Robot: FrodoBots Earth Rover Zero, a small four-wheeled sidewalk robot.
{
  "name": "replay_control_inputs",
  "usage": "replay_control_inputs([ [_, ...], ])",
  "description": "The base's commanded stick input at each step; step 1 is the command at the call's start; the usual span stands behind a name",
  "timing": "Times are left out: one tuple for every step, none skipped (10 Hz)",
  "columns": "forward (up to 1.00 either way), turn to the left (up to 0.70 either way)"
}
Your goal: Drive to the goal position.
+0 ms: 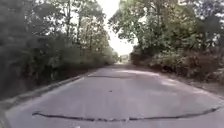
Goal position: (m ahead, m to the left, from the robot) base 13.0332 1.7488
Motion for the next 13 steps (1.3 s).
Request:
replay_control_inputs([
  [1.00, -0.23],
  [1.00, 0.00],
  [1.00, 0.00],
  [1.00, 0.00],
  [1.00, 0.00],
  [1.00, 0.00],
  [1.00, 0.00],
  [1.00, 0.00],
  [1.00, 0.00],
  [1.00, 0.00],
  [1.00, 0.00],
  [1.00, 0.00],
  [1.00, 0.00],
])
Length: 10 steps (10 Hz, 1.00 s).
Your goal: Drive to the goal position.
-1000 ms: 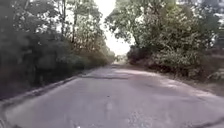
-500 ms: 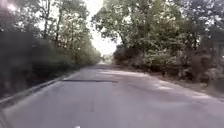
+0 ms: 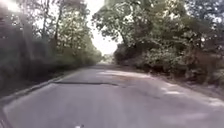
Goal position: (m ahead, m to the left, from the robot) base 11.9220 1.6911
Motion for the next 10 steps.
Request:
replay_control_inputs([
  [1.00, 0.00],
  [1.00, 0.00],
  [1.00, 0.00],
  [1.00, 0.00],
  [1.00, 0.00],
  [1.00, 0.00],
  [1.00, 0.00],
  [1.00, -0.09],
  [1.00, -0.40],
  [1.00, -0.40],
])
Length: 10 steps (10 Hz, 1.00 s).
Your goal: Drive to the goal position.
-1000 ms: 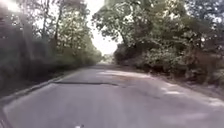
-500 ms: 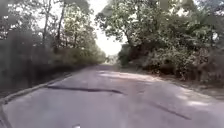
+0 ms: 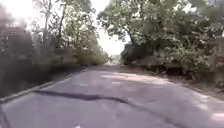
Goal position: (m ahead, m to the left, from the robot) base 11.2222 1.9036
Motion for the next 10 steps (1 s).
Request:
replay_control_inputs([
  [1.00, -0.40],
  [1.00, -0.40],
  [1.00, -0.40],
  [1.00, -0.40],
  [1.00, -0.07],
  [1.00, 0.00],
  [1.00, 0.00],
  [1.00, 0.00],
  [1.00, 0.00],
  [1.00, 0.00],
])
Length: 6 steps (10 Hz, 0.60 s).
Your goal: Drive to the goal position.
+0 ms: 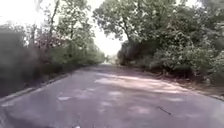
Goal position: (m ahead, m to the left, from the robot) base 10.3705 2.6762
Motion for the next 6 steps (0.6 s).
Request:
replay_control_inputs([
  [1.00, 0.00],
  [1.00, 0.00],
  [1.00, 0.00],
  [1.00, 0.00],
  [1.00, 0.00],
  [1.00, 0.00],
])
